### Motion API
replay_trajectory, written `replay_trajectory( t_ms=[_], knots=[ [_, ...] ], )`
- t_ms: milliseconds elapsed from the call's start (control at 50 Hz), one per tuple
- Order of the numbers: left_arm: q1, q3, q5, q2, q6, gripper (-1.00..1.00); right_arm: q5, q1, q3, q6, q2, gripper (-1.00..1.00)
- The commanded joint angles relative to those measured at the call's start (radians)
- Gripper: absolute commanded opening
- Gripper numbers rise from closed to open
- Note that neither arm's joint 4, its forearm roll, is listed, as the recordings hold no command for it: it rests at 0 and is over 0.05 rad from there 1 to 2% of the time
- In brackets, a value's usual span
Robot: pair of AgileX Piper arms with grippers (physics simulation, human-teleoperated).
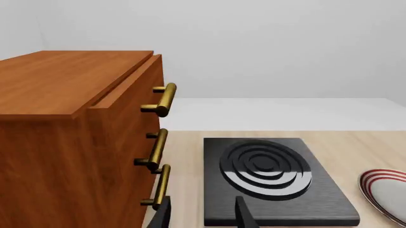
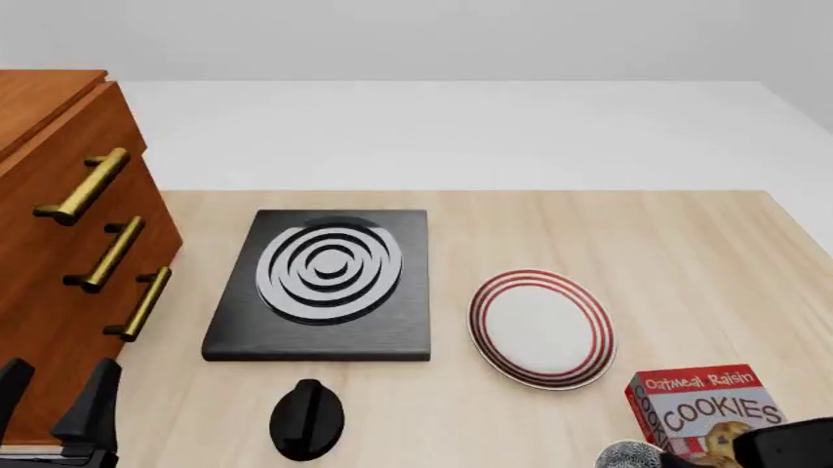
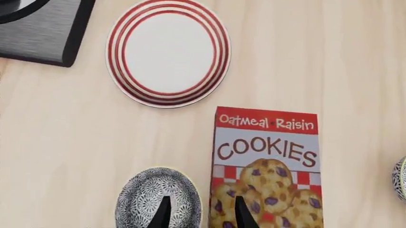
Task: Pick the akita bowl on the ramekin and place it on the plate.
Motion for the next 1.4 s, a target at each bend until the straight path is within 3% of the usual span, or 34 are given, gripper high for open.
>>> replay_trajectory(
  t_ms=[20,60,100,220,600,880,1400],
  knots=[
    [0.000,0.000,0.000,0.000,0.000,1.00,-0.013,0.019,0.010,0.005,0.029,1.00],
    [0.000,0.000,0.000,0.000,0.000,1.00,-0.018,0.022,0.013,0.006,0.035,1.00],
    [0.000,0.000,0.000,0.000,0.000,1.00,0.016,0.029,0.095,0.004,-0.076,1.00],
    [0.000,0.000,0.000,0.000,0.000,1.00,0.016,0.046,0.126,0.011,-0.099,1.00],
    [0.000,0.000,0.000,0.000,0.000,1.00,-0.073,0.083,0.074,0.032,0.045,1.00],
    [0.000,0.000,0.000,0.000,0.000,1.00,-0.162,0.116,0.111,0.067,0.120,1.00],
    [0.000,0.000,0.000,0.000,0.000,1.00,-0.236,0.142,0.146,0.084,0.171,1.00]
  ],
)
